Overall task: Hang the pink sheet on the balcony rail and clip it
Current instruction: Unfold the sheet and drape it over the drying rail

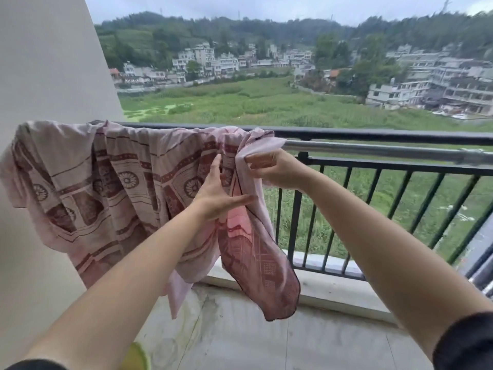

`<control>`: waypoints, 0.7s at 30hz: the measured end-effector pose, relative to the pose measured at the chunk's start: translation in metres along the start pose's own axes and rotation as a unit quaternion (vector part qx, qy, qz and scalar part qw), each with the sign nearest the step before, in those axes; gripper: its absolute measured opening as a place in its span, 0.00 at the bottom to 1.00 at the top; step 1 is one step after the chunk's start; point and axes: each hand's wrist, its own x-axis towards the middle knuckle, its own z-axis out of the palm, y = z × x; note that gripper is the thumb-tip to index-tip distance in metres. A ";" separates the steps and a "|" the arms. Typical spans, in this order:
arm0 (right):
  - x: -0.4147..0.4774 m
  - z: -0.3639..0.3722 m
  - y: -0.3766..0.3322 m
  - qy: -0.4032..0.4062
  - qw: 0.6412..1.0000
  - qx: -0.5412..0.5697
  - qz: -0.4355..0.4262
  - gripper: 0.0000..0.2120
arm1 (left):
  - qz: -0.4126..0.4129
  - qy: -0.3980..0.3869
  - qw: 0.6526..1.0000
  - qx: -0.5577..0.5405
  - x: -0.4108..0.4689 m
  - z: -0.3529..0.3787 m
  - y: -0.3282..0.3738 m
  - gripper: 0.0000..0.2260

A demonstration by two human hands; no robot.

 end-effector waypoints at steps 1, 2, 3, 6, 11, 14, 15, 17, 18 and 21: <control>0.001 -0.010 0.001 -0.010 1.000 0.007 -0.011 0.16 | -0.007 0.020 1.000 0.002 0.005 0.008 0.011 0.62; 0.000 -0.023 0.004 -0.007 1.000 0.012 -0.019 0.14 | -0.016 0.048 0.999 0.005 0.009 0.016 0.021 0.59; 0.000 -0.038 0.009 0.008 1.000 0.008 -0.027 0.13 | -0.011 0.082 0.997 0.007 0.015 0.024 0.029 0.50; 0.003 -0.093 0.026 0.122 0.980 -0.150 -0.053 0.10 | 0.053 0.198 0.978 0.026 0.025 0.043 0.056 0.04; 0.035 -0.144 0.041 0.080 0.944 -0.279 0.156 0.34 | 0.107 0.271 0.956 0.009 0.025 0.048 0.096 0.10; 0.042 -0.140 0.037 -0.144 0.954 -0.149 0.218 0.37 | 0.173 0.265 0.948 0.028 0.015 0.059 0.126 0.10; 0.044 -0.138 0.038 -0.175 0.952 -0.124 0.220 0.32 | 0.184 0.269 0.945 0.036 0.012 0.068 0.137 0.10; 0.047 -0.140 0.046 -0.173 0.960 -0.085 0.204 0.22 | 0.195 0.266 0.943 0.039 0.010 0.088 0.155 0.10; 0.045 -0.144 0.050 -0.148 0.967 -0.059 0.198 0.17 | 0.193 0.257 0.946 0.039 0.011 0.099 0.161 0.10; 0.038 -0.183 0.072 0.019 0.980 -0.005 0.199 0.10 | 0.181 0.221 0.956 0.071 0.019 0.134 0.176 0.08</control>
